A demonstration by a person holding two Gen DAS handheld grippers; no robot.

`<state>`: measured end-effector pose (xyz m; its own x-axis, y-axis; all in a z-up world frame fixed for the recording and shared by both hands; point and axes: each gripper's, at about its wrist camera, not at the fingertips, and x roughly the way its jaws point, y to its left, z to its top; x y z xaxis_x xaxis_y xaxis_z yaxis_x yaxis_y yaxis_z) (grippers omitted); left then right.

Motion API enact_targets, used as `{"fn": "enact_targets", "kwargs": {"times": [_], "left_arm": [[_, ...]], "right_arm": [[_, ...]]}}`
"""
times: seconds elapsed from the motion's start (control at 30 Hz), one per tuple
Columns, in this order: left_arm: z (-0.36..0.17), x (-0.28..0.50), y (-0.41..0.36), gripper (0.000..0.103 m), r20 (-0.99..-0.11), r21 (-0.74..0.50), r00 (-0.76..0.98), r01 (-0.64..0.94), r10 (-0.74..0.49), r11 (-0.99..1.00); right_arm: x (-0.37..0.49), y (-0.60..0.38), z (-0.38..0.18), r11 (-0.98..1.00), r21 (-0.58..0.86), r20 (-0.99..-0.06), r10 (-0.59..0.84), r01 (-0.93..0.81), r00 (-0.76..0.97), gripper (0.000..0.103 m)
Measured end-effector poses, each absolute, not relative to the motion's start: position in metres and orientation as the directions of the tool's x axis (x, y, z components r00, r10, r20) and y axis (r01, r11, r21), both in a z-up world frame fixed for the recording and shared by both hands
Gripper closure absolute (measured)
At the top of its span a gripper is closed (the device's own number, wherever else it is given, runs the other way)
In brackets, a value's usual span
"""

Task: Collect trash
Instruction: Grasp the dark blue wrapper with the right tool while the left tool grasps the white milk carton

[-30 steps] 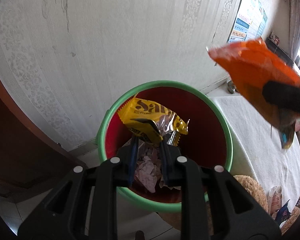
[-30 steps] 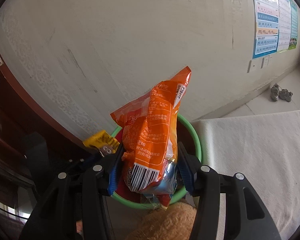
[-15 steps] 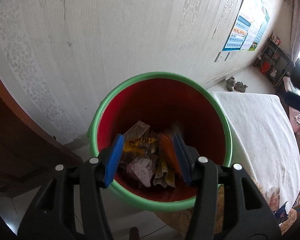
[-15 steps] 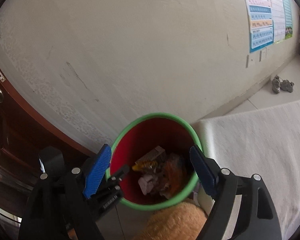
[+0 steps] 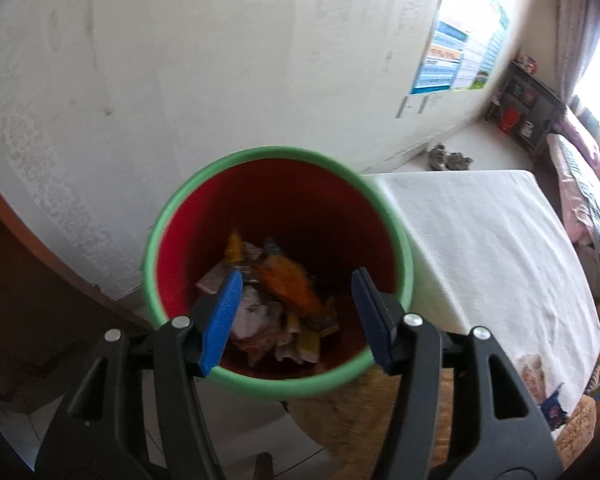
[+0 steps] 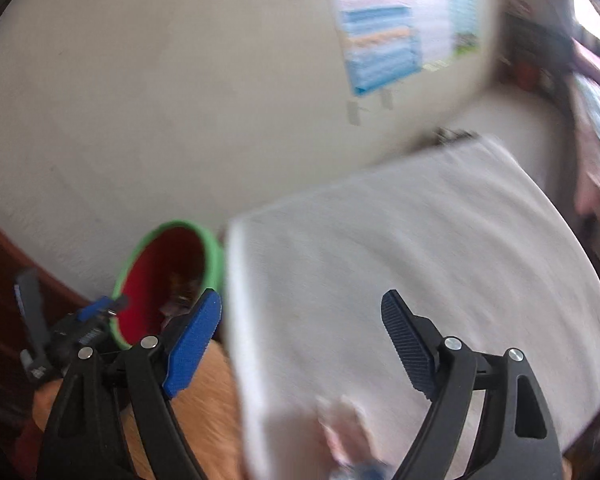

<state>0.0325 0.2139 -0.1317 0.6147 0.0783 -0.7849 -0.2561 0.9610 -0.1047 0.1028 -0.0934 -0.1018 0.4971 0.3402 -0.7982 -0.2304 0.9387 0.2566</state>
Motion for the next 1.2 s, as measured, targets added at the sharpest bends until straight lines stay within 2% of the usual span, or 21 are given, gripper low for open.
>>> {"fn": "enact_targets", "kwargs": {"times": [0.2,0.4,0.57,0.6,0.67,0.73,0.77,0.8,1.0,1.2], "left_arm": [[-0.117,0.036,0.165,0.046,-0.766,-0.142,0.642,-0.141,-0.018,0.98],[-0.111,0.036,0.119,0.045,-0.761,-0.143,0.643,-0.034,-0.088,0.989],[-0.115,0.035,0.094,0.045,-0.775,-0.168,0.617,0.008,-0.137,0.986],[-0.115,0.035,0.087,0.045,-0.776,-0.172,0.613,0.019,-0.147,0.985],[-0.116,0.033,0.076,0.045,-0.779,-0.172,0.605,0.046,-0.164,0.984],[-0.117,0.03,0.065,0.045,-0.784,-0.167,0.596,0.07,-0.175,0.984],[-0.119,0.029,0.06,0.045,-0.787,-0.166,0.589,0.081,-0.181,0.983],[-0.119,0.027,0.055,0.045,-0.79,-0.167,0.584,0.089,-0.187,0.982],[-0.138,0.022,0.018,0.045,-0.827,-0.188,0.506,0.165,-0.246,0.968],[-0.152,0.026,-0.021,0.045,-0.85,-0.198,0.439,0.242,-0.29,0.95]], "right_arm": [[0.05,-0.138,-0.158,0.959,0.239,-0.885,0.279,-0.152,0.371,0.023],[0.001,-0.152,-0.19,0.936,0.325,-0.897,0.35,-0.133,0.269,0.022],[-0.016,-0.152,-0.207,0.932,0.332,-0.91,0.357,-0.146,0.211,0.021],[-0.018,-0.152,-0.209,0.931,0.333,-0.91,0.358,-0.148,0.211,0.023],[-0.013,-0.152,-0.21,0.932,0.334,-0.908,0.359,-0.143,0.216,0.038],[-0.008,-0.156,-0.209,0.932,0.336,-0.905,0.359,-0.132,0.227,0.069],[-0.006,-0.159,-0.208,0.932,0.342,-0.901,0.362,-0.124,0.238,0.075],[-0.002,-0.165,-0.204,0.932,0.345,-0.895,0.361,-0.108,0.263,0.078],[0.034,-0.203,-0.174,0.947,0.322,-0.847,0.297,-0.018,0.44,0.078],[0.05,-0.235,-0.168,0.942,0.327,-0.826,0.242,0.083,0.51,0.076]]}}
